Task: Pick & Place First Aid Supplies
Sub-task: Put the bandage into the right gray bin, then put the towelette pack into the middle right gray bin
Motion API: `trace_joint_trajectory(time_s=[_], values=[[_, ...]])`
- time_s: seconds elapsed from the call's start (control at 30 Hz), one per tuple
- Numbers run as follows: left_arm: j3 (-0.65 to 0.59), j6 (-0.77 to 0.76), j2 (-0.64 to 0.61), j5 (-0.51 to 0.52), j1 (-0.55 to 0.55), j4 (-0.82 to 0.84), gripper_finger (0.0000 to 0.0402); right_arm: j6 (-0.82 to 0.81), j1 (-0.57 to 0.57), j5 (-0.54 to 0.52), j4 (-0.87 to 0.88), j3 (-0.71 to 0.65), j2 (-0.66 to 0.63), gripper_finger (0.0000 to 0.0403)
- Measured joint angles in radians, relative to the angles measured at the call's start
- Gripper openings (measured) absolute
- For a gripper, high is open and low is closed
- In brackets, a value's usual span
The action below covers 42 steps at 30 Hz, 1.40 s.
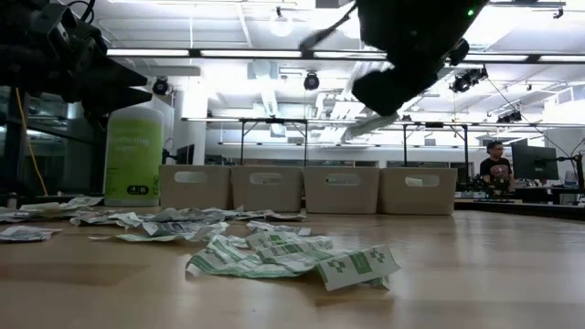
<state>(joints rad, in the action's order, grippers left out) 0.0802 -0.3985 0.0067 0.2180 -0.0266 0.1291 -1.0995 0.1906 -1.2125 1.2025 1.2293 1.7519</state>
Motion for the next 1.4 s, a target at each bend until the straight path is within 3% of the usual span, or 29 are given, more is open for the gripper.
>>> trace_joint_trajectory(time_s=[0.2,0.6,1.03,1.2,1.4], values=[[0.000,0.000,0.000,0.000,0.000,0.000,0.0150,-0.021,-0.109,0.038,0.117,0.000,0.000,0.0000],[0.000,0.000,0.000,0.000,0.000,0.000,0.0150,0.000,-0.322,0.066,0.139,0.000,0.000,0.0000],[0.000,0.000,0.000,0.000,0.000,0.000,0.0150,0.072,-0.507,0.088,0.008,-0.101,0.002,0.0003],[0.000,0.000,0.000,0.000,0.000,0.000,0.0150,0.068,-0.526,0.101,-0.007,-0.115,0.002,0.0024],[0.000,0.000,0.000,0.000,0.000,0.000,0.0150,0.070,-0.507,0.105,-0.027,-0.115,0.001,0.0083]])
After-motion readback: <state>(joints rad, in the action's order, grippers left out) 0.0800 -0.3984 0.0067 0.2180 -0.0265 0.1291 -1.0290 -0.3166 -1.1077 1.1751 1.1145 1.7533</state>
